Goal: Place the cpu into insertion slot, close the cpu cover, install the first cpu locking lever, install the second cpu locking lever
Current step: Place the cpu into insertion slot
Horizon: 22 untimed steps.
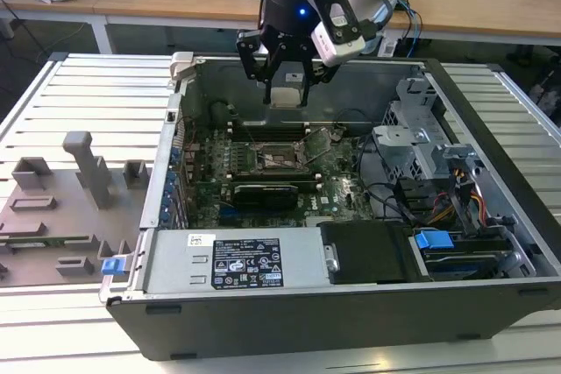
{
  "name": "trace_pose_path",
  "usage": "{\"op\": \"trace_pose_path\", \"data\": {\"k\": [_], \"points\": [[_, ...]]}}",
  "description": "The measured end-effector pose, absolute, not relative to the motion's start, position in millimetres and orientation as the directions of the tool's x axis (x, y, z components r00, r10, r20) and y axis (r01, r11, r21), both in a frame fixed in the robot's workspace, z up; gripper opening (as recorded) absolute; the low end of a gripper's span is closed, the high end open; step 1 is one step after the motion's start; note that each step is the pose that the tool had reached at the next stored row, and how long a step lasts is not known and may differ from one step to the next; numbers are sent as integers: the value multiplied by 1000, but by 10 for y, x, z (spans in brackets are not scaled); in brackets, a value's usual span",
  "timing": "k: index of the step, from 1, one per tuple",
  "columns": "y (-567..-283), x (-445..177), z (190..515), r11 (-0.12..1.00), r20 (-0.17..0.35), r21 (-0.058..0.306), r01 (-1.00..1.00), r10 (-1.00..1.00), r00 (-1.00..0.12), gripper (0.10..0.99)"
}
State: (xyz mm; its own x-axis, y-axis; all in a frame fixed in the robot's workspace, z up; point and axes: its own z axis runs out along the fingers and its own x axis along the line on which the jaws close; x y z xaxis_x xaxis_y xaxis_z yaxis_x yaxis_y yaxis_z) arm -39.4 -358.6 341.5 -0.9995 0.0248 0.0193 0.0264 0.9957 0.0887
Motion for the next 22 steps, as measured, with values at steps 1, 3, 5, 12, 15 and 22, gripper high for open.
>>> {"op": "trace_pose_path", "data": {"k": [1,3,5,12,15,22], "points": [[-3586,-394,3409,996,19,89,26,25,-1000,545],[-3586,-394,3391,996,19,89,26,25,-1000,545],[-3586,-394,3380,996,19,89,26,25,-1000,545],[-3586,-394,3334,996,19,89,26,25,-1000,545],[-3586,-394,3318,996,19,89,26,25,-1000,545],[-3586,-393,3278,996,19,89,26,25,-1000,545]]}}
